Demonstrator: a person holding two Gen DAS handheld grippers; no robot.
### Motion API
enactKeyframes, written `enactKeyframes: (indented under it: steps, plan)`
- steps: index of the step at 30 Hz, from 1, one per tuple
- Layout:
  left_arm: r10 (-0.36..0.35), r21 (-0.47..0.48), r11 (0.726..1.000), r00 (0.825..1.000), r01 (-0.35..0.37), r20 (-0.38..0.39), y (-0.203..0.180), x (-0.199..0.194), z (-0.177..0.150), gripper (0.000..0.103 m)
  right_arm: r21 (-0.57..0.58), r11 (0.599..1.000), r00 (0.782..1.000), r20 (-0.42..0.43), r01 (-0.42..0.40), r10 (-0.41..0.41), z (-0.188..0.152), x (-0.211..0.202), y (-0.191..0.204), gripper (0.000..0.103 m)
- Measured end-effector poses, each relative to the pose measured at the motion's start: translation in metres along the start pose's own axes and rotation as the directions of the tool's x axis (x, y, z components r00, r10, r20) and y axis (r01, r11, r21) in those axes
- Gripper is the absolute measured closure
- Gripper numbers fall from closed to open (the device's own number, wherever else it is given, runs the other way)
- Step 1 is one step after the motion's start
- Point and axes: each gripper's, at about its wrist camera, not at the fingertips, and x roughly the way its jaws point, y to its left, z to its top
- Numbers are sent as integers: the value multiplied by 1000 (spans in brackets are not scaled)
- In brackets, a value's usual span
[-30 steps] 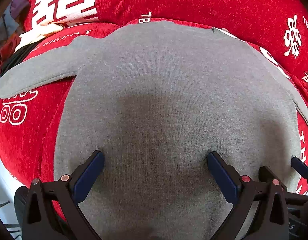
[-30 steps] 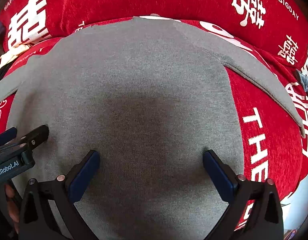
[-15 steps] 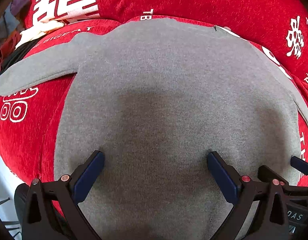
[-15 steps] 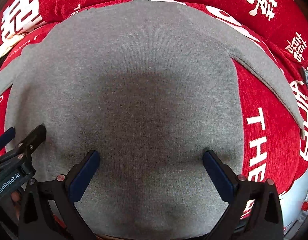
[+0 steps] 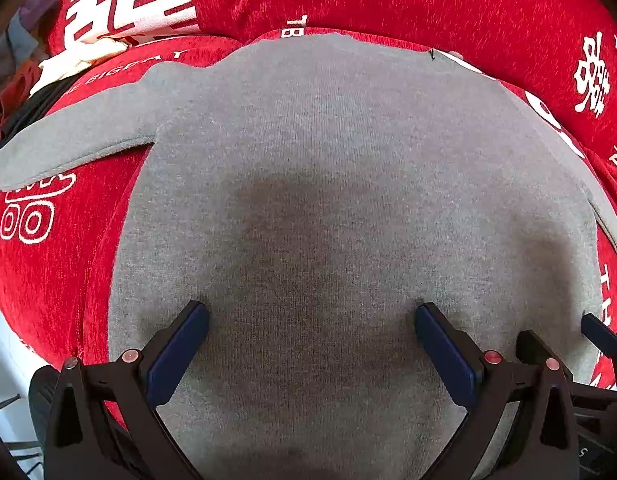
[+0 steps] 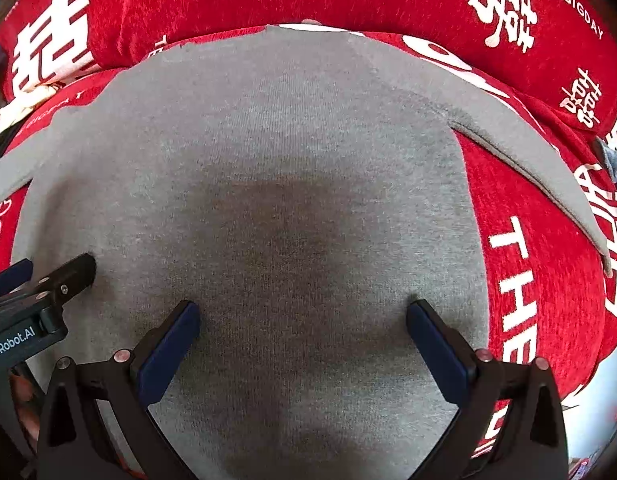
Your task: Fold small clothes
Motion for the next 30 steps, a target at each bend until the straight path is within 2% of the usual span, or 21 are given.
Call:
enactKeyframes:
  steps: [6,17,21,30]
  plan:
    - [4,4,1000,1000,-4,13,0,-1,-3,0,8,1000,1000,30,1,-1,-4,-2,-1,0]
    - [15,-19,1000,1000,-15,-17,0,-4,0,0,-27,1000,999,40,3,-2,-2,-8,1,0]
    - [35,-16,999,999,-35,-12,-1,-7,2,0,-61,998,995,97,5,1,0,-22,6,0]
    - [53,-16,998,998,-53,36,-6,-26,13,0,-68,997,987,157,-24,35,14,-41,5,0]
